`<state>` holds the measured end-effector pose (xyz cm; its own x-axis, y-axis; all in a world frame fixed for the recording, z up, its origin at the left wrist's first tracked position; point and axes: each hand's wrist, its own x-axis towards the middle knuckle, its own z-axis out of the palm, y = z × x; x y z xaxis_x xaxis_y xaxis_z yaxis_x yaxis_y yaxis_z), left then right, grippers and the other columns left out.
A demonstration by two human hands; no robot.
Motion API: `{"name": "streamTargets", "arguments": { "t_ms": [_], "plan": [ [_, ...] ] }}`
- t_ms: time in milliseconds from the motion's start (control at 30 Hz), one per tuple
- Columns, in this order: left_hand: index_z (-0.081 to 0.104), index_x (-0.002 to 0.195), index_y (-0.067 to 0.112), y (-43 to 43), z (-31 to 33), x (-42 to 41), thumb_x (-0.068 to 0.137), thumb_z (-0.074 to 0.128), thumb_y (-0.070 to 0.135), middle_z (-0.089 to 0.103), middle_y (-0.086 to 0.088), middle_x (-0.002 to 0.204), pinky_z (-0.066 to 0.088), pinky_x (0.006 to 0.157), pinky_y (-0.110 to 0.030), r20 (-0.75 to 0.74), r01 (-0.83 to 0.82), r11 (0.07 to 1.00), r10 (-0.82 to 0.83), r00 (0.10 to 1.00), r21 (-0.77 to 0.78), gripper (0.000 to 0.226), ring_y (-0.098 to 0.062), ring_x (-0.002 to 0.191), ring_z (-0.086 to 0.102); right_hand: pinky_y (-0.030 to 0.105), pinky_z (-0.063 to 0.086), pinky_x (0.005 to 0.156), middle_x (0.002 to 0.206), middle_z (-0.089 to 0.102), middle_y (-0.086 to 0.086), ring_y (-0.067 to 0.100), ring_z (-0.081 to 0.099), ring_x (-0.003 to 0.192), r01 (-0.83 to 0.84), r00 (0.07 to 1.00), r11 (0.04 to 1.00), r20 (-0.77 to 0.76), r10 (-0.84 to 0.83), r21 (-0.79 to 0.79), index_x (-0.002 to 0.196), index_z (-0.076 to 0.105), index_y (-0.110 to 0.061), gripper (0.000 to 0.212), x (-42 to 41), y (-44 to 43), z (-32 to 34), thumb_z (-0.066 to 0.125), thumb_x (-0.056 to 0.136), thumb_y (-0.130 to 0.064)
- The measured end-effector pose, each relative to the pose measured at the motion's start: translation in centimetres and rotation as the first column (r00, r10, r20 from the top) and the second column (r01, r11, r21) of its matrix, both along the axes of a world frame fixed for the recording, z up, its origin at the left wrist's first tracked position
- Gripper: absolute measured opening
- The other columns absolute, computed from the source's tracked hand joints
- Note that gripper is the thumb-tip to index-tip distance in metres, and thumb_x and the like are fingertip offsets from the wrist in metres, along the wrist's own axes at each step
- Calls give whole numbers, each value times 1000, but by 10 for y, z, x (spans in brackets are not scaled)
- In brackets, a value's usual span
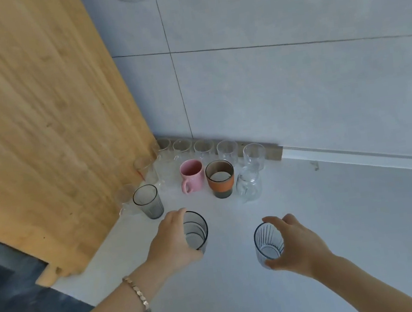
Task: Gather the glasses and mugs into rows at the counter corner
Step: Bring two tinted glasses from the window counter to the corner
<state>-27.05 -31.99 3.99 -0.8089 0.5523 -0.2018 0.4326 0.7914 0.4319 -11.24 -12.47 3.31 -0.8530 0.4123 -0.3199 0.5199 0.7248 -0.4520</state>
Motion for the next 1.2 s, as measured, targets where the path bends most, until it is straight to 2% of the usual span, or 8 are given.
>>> {"name": "streamTargets", "arguments": {
  "t_ms": [167,467,667,867,967,1033,1100,1200],
  "plan": [
    [26,140,14,17,-23,-71,60,78,24,25,-1,141,48,92,-34,13,35,998,-34,999,-45,96,-21,128,39,22,45,83,124,41,-5,15,54,110,61,998,998,15,-61,-2,141,25,-37,87,-48,-9,-17,72,69,-45],
    [34,134,14,24,-62,-145,61,80,26,31,-4,138,42,103,-31,98,172,985,-172,980,6,87,-24,126,41,27,44,96,128,39,3,21,45,120,362,932,924,18,-362,-127,143,28,-29,86,-145,-49,-54,74,71,-32],
    [32,138,17,22,-73,-163,62,80,25,31,-2,139,41,101,-25,116,255,963,-264,958,84,91,-20,127,39,30,44,94,131,36,4,24,40,120,372,928,921,63,-367,-112,144,25,-28,83,-199,-61,-65,69,72,-29],
    [14,148,19,23,-79,-173,69,76,28,28,0,141,35,103,-21,80,341,936,-347,934,86,101,-18,131,34,29,43,98,141,32,1,20,36,130,416,909,903,66,-411,-108,150,-3,-21,104,-207,-70,-71,71,77,-34],
    [18,148,13,20,-73,-174,64,73,41,31,-10,143,37,108,-34,-33,443,895,-442,897,47,104,-28,132,37,30,39,103,147,29,1,19,35,136,437,896,889,146,-419,-134,149,-9,-14,110,-190,-67,-70,72,78,-33],
    [31,140,12,24,-65,-171,62,61,52,38,-12,137,46,99,-41,-154,529,845,-514,844,81,92,-30,122,46,31,39,105,147,34,2,19,38,135,428,889,894,243,-388,-136,150,2,-17,97,-169,-57,-67,68,81,-30],
    [43,125,18,39,-47,-160,70,50,52,51,-9,128,51,93,-42,-198,590,788,-560,805,172,65,-25,115,54,30,39,104,143,42,1,17,42,132,416,874,900,330,-356,-131,146,23,-22,74,-142,-45,-64,63,85,-30],
    [55,112,26,76,-11,-123,83,40,49,63,7,114,42,90,-27,-21,662,734,-667,744,153,40,-11,111,56,28,40,100,135,52,-1,17,50,123,481,825,867,404,-395,-135,137,41,-24,53,-91,-26,-61,57,87,-35]
  ]
}}
